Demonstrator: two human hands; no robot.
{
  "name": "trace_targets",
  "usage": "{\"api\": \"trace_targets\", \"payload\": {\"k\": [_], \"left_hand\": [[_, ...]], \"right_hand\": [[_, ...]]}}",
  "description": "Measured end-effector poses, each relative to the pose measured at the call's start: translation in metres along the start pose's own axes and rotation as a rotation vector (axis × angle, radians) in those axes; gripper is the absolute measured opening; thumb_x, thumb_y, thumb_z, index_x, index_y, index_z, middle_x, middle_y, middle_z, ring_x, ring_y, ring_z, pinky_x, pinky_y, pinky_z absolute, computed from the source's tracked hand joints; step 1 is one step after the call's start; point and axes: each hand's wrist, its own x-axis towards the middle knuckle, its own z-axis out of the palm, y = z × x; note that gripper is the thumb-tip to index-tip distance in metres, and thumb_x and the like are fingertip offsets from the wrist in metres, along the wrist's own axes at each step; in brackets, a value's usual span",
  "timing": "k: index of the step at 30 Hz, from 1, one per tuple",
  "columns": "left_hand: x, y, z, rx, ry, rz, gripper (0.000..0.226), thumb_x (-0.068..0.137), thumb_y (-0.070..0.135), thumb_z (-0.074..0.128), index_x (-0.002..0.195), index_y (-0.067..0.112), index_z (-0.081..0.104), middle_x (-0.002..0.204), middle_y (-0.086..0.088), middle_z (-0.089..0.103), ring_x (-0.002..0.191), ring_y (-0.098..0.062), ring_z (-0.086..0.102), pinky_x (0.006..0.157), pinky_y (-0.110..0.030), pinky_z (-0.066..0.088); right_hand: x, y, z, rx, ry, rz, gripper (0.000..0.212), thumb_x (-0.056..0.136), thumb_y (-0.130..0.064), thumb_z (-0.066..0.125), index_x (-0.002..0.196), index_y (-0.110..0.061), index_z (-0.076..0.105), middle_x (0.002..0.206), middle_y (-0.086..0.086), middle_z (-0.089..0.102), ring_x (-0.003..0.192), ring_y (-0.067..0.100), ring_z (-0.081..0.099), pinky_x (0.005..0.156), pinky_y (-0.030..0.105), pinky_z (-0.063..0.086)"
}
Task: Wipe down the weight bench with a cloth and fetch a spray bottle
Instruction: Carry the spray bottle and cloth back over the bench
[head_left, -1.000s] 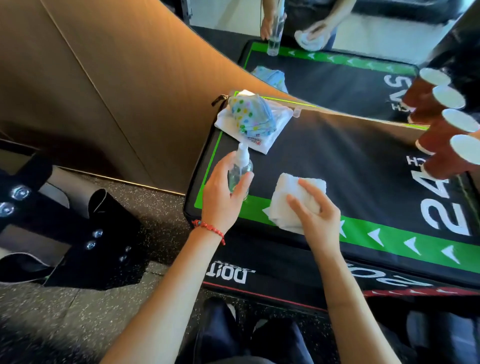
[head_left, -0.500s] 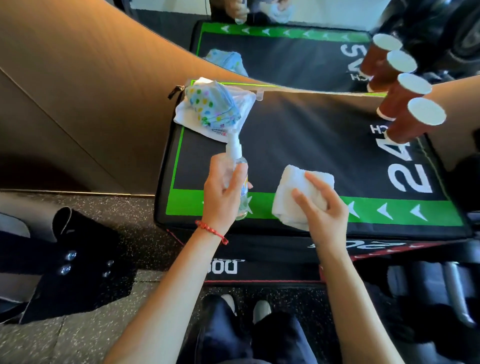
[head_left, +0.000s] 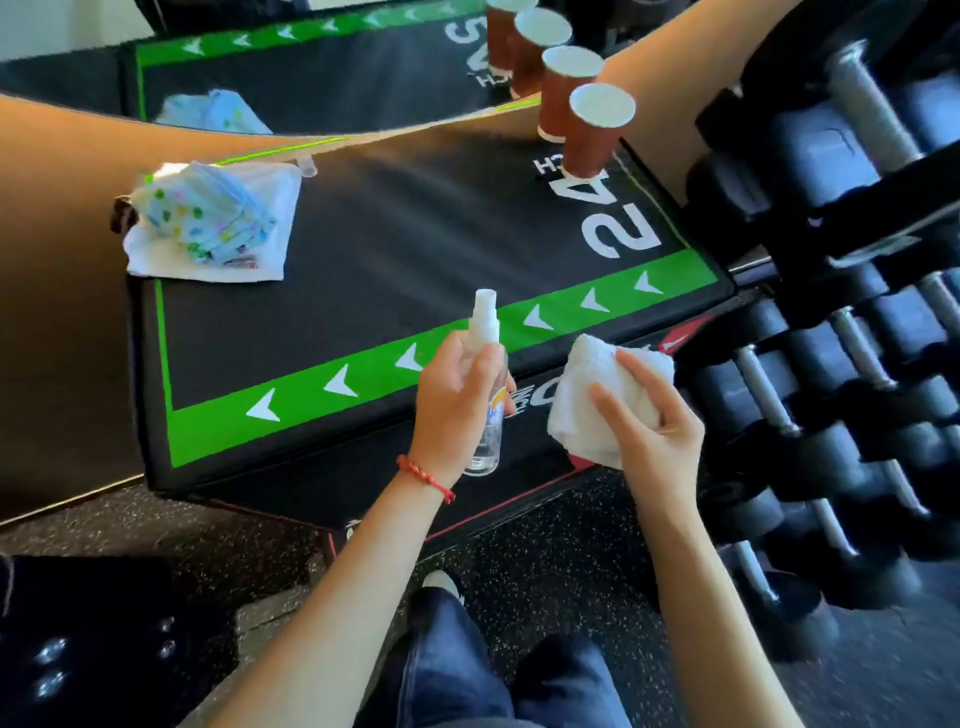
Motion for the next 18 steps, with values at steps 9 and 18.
{"api": "trace_targets", "payload": {"k": [9,18], "left_hand": [[-0.073,-0.018,0.11,-0.032,-0.364,-0.097,0.016,0.075,0.019,0.051,0.08,0.003,0.053,0.058,-0.002,0.055,0.047,-0.014,0.056,0.049,-0.022,0.046],[-0.205,-0.049,0.24,-0.063,-0.739,-0.235,0.047,0.091,0.039,0.052,0.061,0.003,0.049,0.053,-0.013,0.045,0.043,-0.02,0.045,0.048,-0.025,0.041]], "right_hand": [[-0.058,0.018,-0.143,-0.013,0.276,0.042,0.029,0.075,-0.023,0.075,0.094,-0.044,0.067,0.089,-0.035,0.064,0.082,-0.013,0.057,0.073,0.009,0.046],[-0.161,0.046,-0.299,-0.038,0.589,0.143,0.032,0.074,-0.025,0.075,0.092,-0.049,0.066,0.088,-0.025,0.066,0.08,-0.009,0.059,0.069,0.01,0.047]]}}
